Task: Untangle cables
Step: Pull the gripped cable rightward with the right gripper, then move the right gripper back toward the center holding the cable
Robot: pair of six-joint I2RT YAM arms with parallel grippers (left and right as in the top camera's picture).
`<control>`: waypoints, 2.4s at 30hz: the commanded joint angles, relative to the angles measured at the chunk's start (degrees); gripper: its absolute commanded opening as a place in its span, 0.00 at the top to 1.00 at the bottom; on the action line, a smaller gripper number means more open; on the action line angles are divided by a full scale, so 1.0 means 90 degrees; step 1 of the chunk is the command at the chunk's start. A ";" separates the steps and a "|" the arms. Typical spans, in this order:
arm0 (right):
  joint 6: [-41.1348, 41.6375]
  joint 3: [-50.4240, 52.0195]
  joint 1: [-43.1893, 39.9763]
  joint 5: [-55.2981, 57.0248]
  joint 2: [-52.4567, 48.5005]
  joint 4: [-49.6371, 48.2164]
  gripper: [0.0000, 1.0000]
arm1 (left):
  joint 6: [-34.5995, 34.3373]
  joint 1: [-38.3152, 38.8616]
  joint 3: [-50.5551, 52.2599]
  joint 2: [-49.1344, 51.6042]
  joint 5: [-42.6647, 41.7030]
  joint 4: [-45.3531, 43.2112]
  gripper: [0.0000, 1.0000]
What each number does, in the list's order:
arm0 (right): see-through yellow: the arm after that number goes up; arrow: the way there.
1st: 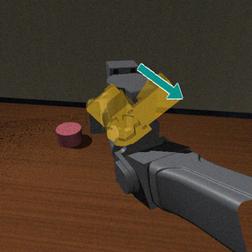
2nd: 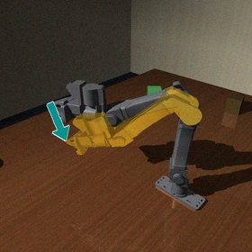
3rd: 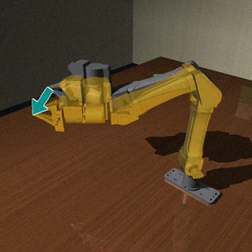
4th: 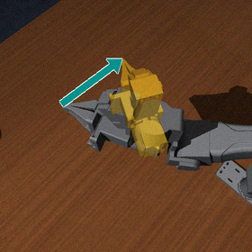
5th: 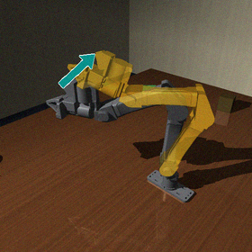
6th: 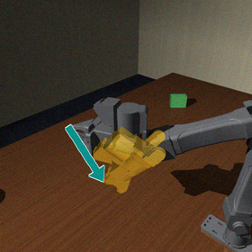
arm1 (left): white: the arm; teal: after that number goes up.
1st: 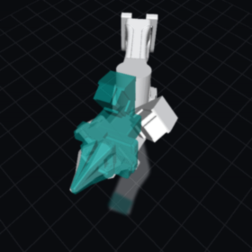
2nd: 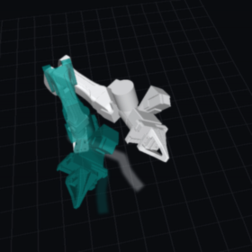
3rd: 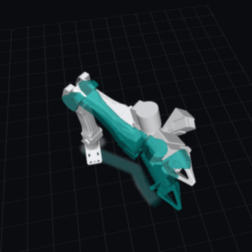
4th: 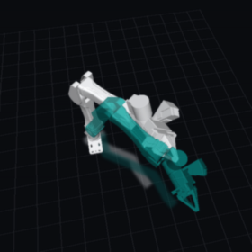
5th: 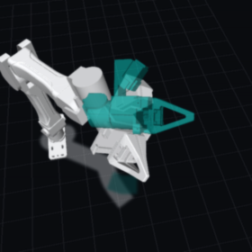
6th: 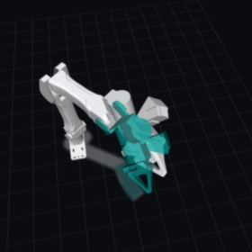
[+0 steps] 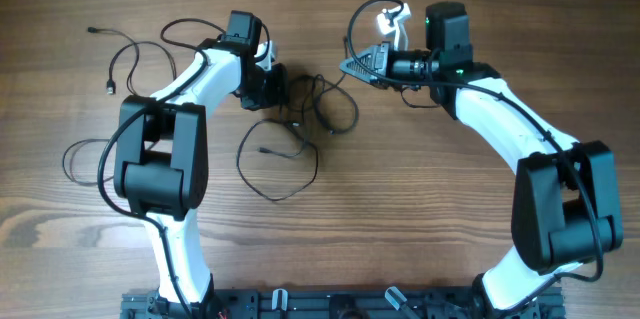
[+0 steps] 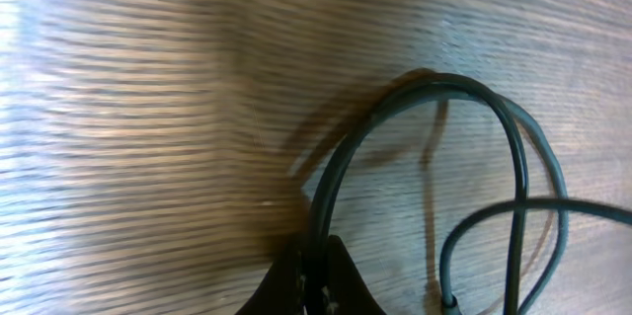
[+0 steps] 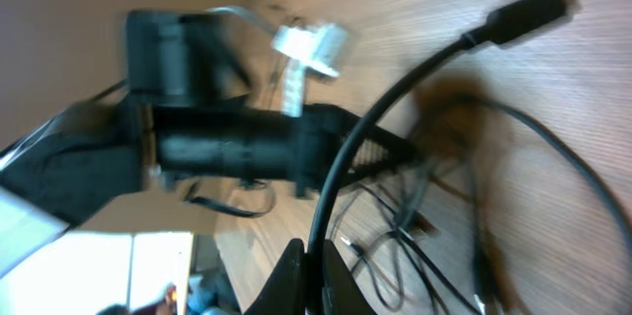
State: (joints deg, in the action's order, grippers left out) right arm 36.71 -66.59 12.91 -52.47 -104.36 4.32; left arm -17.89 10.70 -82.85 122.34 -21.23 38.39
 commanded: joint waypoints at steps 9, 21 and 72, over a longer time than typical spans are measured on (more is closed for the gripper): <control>-0.0585 -0.0049 -0.0738 0.1761 0.2603 0.1154 0.96 | -0.0260 -0.0692 0.0044 0.0112 0.0629 0.0143 0.96; -0.1061 -0.0049 -0.0741 0.4864 0.5304 0.1950 0.96 | -0.0289 -0.0678 0.0044 0.0112 0.0627 0.0143 0.96; -0.2730 -0.0049 0.0602 0.3262 0.0520 0.3096 0.83 | 0.1753 -0.0355 0.0036 -0.0306 -0.1129 0.0260 0.96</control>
State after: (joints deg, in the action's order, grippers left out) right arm 13.93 -66.57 15.64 -23.99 -97.27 34.33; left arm -2.83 7.40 -83.09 120.95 -31.40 40.91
